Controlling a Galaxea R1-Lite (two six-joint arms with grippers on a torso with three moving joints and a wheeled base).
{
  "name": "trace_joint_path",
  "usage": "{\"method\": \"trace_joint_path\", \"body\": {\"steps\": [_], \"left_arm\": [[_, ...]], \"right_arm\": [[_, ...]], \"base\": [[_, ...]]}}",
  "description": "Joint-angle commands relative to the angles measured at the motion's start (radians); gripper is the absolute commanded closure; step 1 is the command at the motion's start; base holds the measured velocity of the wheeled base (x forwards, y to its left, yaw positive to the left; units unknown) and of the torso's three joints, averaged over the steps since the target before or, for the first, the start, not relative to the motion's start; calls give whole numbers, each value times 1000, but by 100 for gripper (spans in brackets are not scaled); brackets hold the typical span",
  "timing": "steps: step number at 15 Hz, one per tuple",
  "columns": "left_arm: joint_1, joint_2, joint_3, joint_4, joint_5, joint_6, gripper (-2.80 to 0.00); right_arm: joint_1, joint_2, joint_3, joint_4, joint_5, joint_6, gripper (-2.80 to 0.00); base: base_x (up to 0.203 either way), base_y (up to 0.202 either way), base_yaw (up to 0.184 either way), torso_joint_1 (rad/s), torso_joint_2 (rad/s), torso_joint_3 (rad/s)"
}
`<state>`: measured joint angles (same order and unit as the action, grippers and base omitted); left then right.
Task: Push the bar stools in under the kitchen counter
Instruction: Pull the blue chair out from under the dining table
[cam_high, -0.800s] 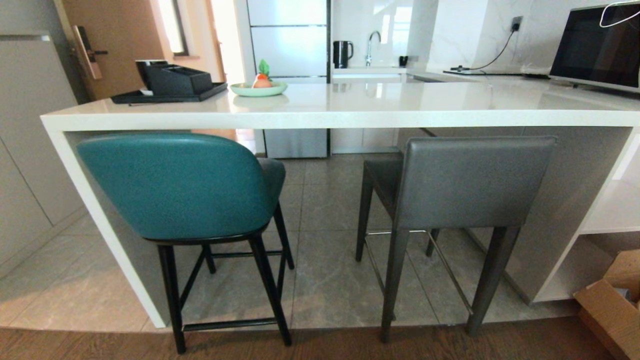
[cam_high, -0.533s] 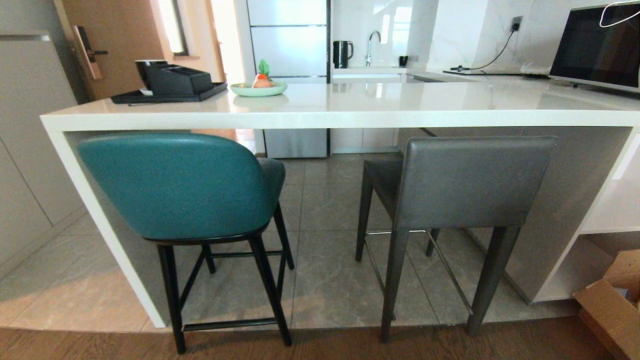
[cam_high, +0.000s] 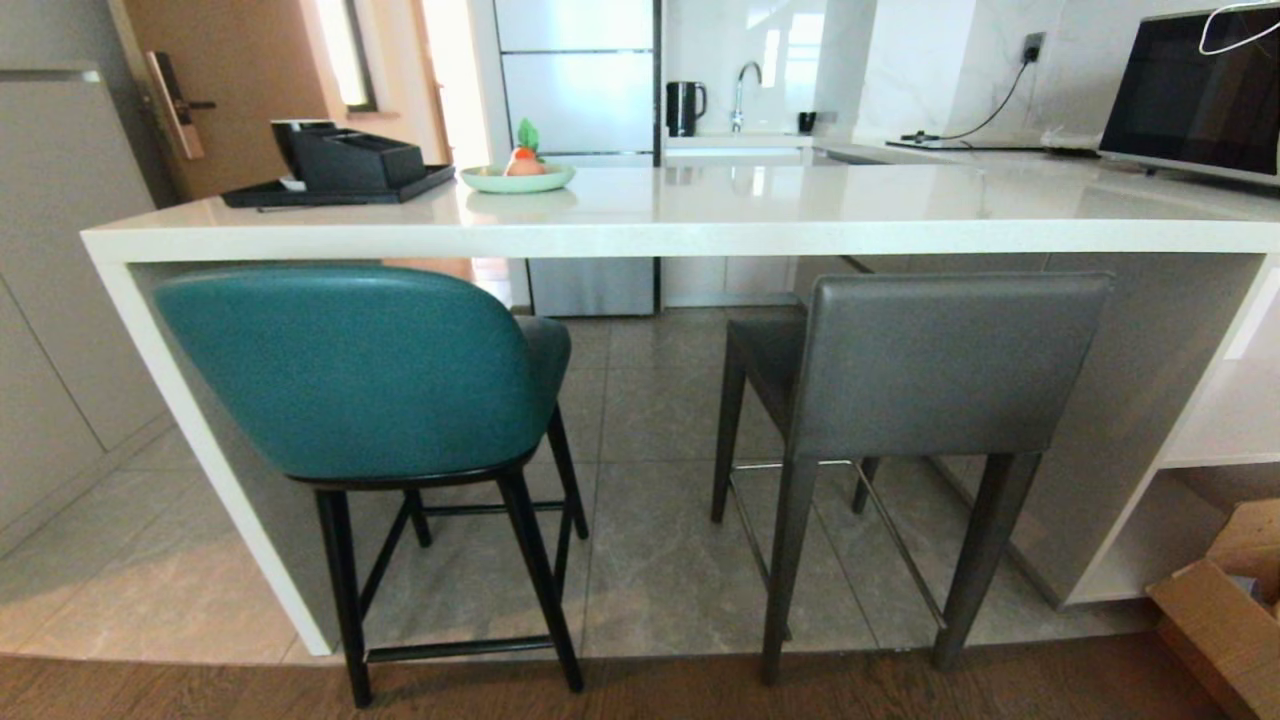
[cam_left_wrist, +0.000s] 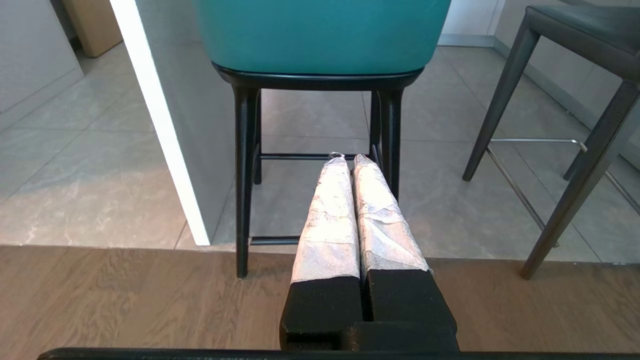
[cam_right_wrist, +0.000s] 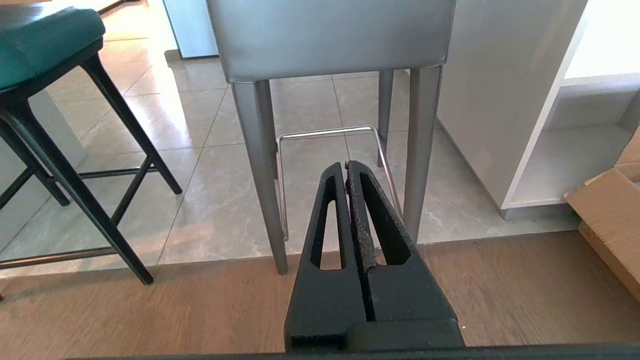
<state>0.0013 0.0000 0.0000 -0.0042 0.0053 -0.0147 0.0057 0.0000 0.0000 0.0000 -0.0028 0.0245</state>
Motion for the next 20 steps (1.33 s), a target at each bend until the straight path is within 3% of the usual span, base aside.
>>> {"method": "trace_joint_path", "body": {"steps": [1,9,20], "left_arm": [[2,2,2,0,1,-1,0],[0,2,2,0,1,-1,0],[0,2,2,0,1,-1,0]], "right_arm": [[0,2,5,0,0,0,0],[0,2,5,0,1,0,0],[0,2,5,0,1,0,0]], "base": [[0,0,0,0,0,0],[0,13,-1,1,0,0],[0,192,-2,4,2,3]]}}
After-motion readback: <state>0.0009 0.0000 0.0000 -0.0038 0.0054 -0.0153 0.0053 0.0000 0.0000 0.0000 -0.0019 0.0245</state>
